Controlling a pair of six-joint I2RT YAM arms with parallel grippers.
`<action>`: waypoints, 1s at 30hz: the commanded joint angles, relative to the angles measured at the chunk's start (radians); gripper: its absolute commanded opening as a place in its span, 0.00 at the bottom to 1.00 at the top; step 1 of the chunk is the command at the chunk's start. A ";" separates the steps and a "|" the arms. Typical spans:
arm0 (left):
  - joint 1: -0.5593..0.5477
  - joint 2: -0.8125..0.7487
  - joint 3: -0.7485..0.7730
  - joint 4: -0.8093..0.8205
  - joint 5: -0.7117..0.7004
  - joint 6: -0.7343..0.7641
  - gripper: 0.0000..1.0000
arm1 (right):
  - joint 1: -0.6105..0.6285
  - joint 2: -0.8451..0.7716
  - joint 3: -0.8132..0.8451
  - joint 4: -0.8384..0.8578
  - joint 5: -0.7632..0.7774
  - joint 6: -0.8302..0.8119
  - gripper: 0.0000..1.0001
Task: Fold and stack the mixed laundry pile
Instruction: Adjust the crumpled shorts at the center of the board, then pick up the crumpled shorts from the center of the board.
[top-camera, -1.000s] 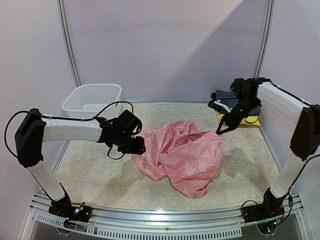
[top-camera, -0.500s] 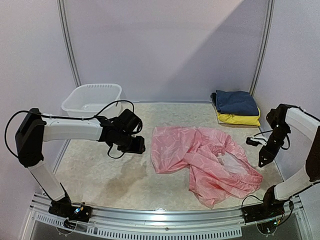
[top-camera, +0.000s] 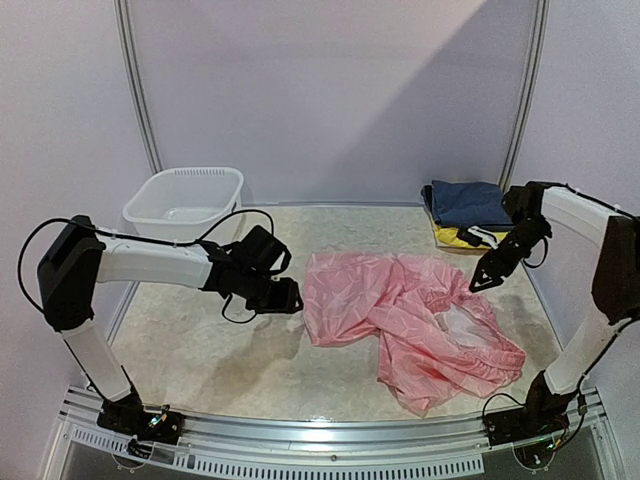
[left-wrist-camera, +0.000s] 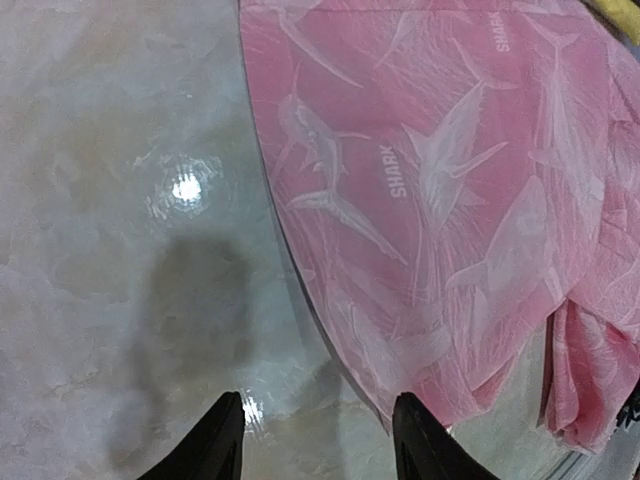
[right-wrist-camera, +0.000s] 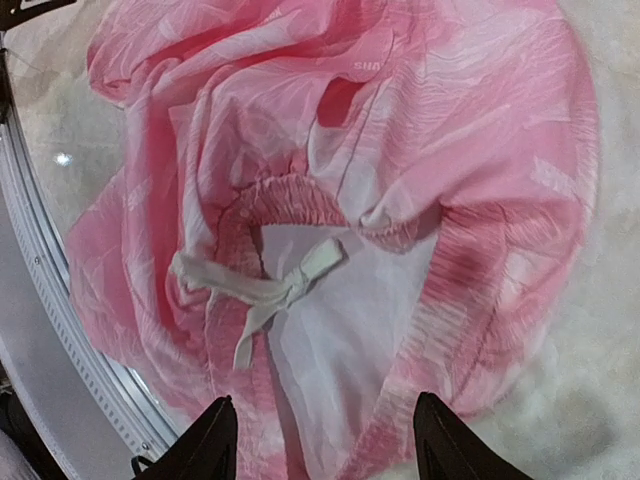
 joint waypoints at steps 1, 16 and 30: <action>-0.017 0.055 -0.006 0.084 0.051 -0.028 0.51 | 0.035 0.107 -0.020 0.142 -0.054 0.097 0.60; -0.017 0.103 0.052 0.001 0.031 0.015 0.51 | 0.177 0.270 -0.048 0.393 0.223 0.267 0.58; -0.014 0.138 0.092 -0.006 0.031 0.030 0.50 | 0.181 0.301 -0.006 0.335 0.090 0.223 0.15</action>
